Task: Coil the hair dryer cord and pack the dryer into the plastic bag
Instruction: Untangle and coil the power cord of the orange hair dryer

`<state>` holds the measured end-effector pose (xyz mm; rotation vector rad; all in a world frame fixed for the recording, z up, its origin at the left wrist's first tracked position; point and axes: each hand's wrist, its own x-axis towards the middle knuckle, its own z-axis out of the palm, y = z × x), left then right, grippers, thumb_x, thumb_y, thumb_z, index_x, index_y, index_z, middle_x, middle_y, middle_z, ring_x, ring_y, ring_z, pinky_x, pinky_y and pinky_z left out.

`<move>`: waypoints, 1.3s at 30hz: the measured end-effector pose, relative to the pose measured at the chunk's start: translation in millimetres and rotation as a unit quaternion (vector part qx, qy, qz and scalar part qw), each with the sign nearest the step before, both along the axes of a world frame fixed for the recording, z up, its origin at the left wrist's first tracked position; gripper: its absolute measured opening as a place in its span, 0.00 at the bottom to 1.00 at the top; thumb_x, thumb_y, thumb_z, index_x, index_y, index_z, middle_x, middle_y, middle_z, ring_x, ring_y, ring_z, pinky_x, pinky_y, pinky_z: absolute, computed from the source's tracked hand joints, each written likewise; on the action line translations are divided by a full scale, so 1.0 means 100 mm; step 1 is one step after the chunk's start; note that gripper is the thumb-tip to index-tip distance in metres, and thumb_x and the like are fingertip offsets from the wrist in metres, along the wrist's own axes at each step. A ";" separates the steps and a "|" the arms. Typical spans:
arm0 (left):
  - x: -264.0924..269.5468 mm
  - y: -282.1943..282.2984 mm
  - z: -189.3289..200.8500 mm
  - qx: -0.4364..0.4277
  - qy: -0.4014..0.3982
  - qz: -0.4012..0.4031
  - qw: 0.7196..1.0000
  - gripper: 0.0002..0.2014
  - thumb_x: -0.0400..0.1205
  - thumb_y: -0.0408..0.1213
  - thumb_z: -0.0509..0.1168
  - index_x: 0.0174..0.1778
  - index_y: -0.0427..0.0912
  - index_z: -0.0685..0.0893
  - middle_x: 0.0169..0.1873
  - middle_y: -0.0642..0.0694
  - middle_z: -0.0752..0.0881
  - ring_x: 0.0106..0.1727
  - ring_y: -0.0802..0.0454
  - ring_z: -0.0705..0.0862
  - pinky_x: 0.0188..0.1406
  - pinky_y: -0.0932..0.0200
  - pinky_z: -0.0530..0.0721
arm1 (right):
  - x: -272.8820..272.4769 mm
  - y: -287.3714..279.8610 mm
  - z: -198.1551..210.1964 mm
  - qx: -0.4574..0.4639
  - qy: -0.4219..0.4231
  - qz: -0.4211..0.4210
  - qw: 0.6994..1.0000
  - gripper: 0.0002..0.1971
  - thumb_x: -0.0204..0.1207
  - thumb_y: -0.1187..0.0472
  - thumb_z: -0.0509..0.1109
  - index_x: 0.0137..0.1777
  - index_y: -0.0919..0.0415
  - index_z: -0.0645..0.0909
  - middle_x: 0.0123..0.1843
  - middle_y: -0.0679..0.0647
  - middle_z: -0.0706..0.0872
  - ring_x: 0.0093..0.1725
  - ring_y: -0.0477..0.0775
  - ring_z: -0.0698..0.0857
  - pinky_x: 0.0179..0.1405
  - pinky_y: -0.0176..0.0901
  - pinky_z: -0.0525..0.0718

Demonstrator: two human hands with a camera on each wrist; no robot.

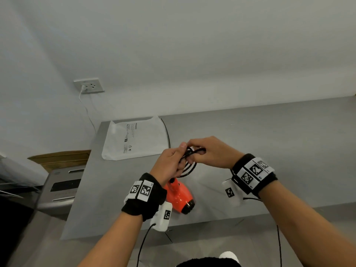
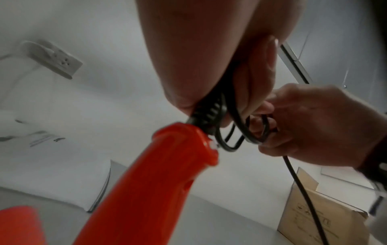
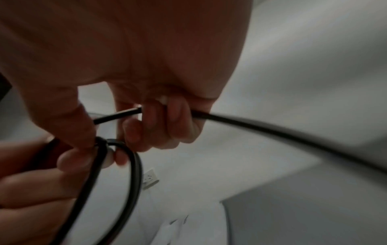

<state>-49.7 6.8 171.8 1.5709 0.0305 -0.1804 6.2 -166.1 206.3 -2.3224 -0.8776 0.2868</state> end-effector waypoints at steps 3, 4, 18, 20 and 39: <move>0.01 0.02 -0.05 0.025 -0.005 0.006 1.000 0.27 0.88 0.56 0.59 0.33 0.39 0.84 0.19 0.50 0.64 0.18 0.55 0.60 0.17 0.65 0.60 | 0.00 0.01 -0.09 0.005 0.019 0.002 1.000 0.08 0.75 0.60 0.70 0.34 0.54 0.80 0.27 0.47 0.79 0.28 0.44 0.73 0.33 0.38 0.72; -0.01 0.04 -0.07 0.049 -0.016 0.003 0.999 0.24 0.87 0.56 0.62 0.34 0.40 0.84 0.18 0.50 0.66 0.18 0.54 0.63 0.19 0.64 0.63 | 0.02 0.00 -0.10 -0.004 0.010 -0.007 1.000 0.10 0.76 0.61 0.69 0.32 0.54 0.78 0.26 0.46 0.77 0.28 0.45 0.72 0.32 0.38 0.70; 0.03 0.16 -0.25 0.085 -0.032 0.110 0.990 0.14 0.91 0.37 0.58 0.40 0.37 0.80 0.18 0.57 0.67 0.18 0.60 0.64 0.23 0.63 0.64 | 0.02 -0.48 -1.33 -0.004 0.104 -0.172 0.980 0.08 0.81 0.58 0.71 0.45 0.61 0.89 0.40 0.60 0.90 0.40 0.56 0.86 0.43 0.47 0.81; 0.03 0.17 -0.26 0.084 -0.032 0.110 0.990 0.14 0.91 0.37 0.58 0.41 0.37 0.80 0.18 0.57 0.67 0.18 0.59 0.63 0.22 0.64 0.64 | -0.06 -0.54 -1.66 -0.065 0.109 -0.196 0.972 0.10 0.80 0.58 0.72 0.45 0.65 0.88 0.43 0.62 0.88 0.44 0.61 0.85 0.41 0.44 0.73; 0.11 0.01 -0.28 0.061 -0.027 0.110 0.992 0.15 0.90 0.38 0.59 0.38 0.39 0.80 0.19 0.56 0.67 0.21 0.57 0.62 0.20 0.64 0.63 | -0.46 -0.12 -0.35 0.465 0.160 -0.228 0.840 0.05 0.78 0.74 0.73 0.50 0.78 0.85 0.37 0.74 0.89 0.34 0.62 0.91 0.43 0.51 0.93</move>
